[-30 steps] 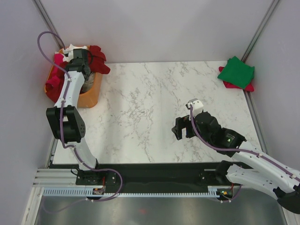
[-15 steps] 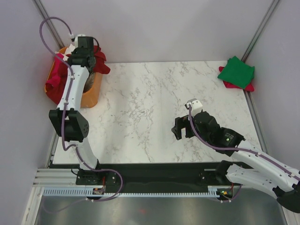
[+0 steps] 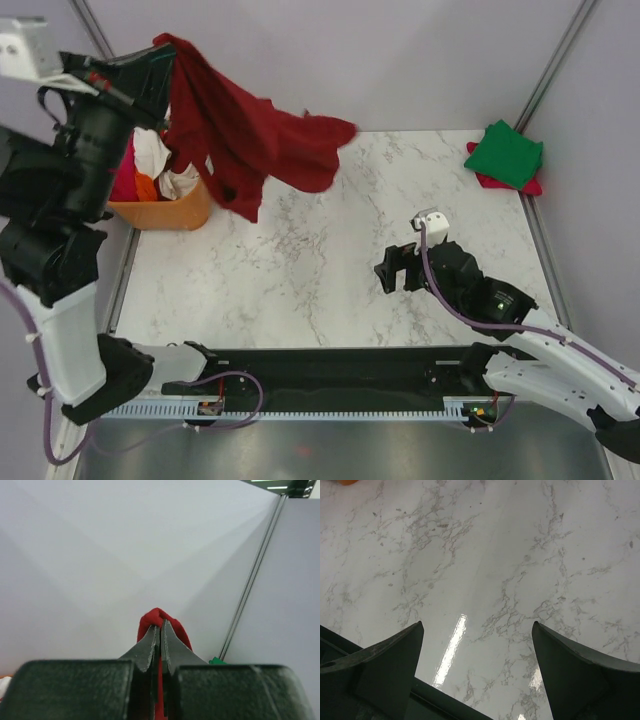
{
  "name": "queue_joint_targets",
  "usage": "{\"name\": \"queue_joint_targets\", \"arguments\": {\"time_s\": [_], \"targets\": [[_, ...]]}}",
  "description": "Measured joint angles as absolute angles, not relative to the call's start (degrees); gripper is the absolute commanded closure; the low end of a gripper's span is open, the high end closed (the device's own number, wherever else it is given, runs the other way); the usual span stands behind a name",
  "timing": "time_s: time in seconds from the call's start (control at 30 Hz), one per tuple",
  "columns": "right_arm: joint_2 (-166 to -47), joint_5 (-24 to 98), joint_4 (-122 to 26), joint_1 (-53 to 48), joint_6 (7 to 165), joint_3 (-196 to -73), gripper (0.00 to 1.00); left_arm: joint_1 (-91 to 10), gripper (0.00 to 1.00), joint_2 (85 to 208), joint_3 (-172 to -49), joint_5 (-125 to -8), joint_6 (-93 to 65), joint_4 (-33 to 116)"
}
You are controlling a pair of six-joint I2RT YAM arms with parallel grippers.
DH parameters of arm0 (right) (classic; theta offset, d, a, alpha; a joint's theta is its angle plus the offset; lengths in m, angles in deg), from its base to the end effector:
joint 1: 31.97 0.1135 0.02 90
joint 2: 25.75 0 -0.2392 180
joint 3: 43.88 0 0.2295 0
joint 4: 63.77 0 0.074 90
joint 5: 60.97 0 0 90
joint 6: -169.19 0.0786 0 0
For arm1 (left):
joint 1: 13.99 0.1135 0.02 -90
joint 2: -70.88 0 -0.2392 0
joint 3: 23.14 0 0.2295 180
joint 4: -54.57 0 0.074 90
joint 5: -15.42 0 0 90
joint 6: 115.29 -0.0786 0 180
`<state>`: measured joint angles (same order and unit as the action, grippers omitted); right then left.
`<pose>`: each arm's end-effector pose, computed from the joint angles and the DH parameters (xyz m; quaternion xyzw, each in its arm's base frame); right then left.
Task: Fold and stack the t-shirts
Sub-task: Move the tshirt to the center of the board
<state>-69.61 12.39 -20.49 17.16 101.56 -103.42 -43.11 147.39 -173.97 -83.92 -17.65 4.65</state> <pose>0.1484 0.1371 0.2721 -0.1229 0.8407 0.1990 0.4883 0.1497 -0.0688 0.6297 0.0334 0.5432 -0.2223 0.8089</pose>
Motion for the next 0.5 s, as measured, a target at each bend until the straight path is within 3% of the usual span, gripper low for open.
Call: {"name": "queue_joint_targets", "arguments": {"time_s": [0.23, 0.5], "targets": [[-66.9, 8.3, -20.1, 17.2, 102.1, -103.4, 0.02, -43.4, 0.98, 136.6, -156.7, -82.9, -17.5, 9.4], [-66.7, 8.0, -15.9, 17.2, 103.0, -107.0, 0.02, -43.4, 0.98, 136.2, -133.6, -76.0, -12.9, 7.2]]}}
